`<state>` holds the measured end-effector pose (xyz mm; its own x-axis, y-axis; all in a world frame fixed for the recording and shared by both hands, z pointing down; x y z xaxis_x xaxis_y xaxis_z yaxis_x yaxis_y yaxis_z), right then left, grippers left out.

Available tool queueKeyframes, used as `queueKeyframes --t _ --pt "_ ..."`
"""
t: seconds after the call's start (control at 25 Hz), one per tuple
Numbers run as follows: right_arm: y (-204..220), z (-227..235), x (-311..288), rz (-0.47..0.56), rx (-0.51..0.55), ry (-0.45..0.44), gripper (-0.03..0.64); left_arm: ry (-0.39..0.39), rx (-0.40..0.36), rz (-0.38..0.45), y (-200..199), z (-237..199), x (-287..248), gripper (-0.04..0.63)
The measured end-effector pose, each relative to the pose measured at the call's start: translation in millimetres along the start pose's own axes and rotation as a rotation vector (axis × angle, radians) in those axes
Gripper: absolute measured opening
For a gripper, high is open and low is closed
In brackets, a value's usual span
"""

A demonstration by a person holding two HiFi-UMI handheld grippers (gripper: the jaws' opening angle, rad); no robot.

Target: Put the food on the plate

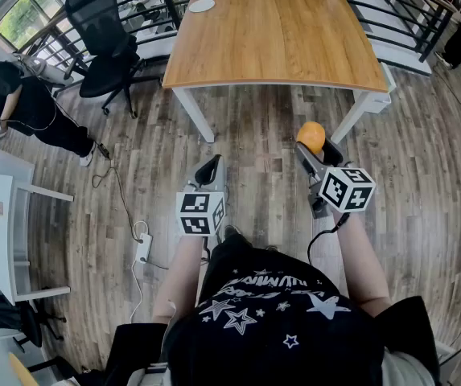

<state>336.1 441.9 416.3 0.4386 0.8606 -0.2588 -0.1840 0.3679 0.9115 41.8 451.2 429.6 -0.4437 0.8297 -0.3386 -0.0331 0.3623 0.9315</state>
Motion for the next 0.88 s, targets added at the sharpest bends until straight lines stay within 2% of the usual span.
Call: queueKeyframes --t 0.6,0.88 --pt "10.5 -2.7 6.1 -0.022 -0.006 0.028 0.319 0.032 0.018 -0.01 5.9 0.3 4.8 0.002" --pt "22.0 -1.5 -16.0 -0.016 -0.056 0.043 0.319 0.046 0.051 -0.038 20.2 -21.2 -5.3 0.002"
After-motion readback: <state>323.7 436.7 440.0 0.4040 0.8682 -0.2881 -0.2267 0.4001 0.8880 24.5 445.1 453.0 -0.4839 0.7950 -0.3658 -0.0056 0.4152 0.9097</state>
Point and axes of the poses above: the fingertips, and each gripper's own axes: x backward along the fingers, z to its right, y out of its underside, the point moved 8 cm from there along x, backward along the fingers, and after that the axes turned 5 degrees about x, right-handed, at the moved point
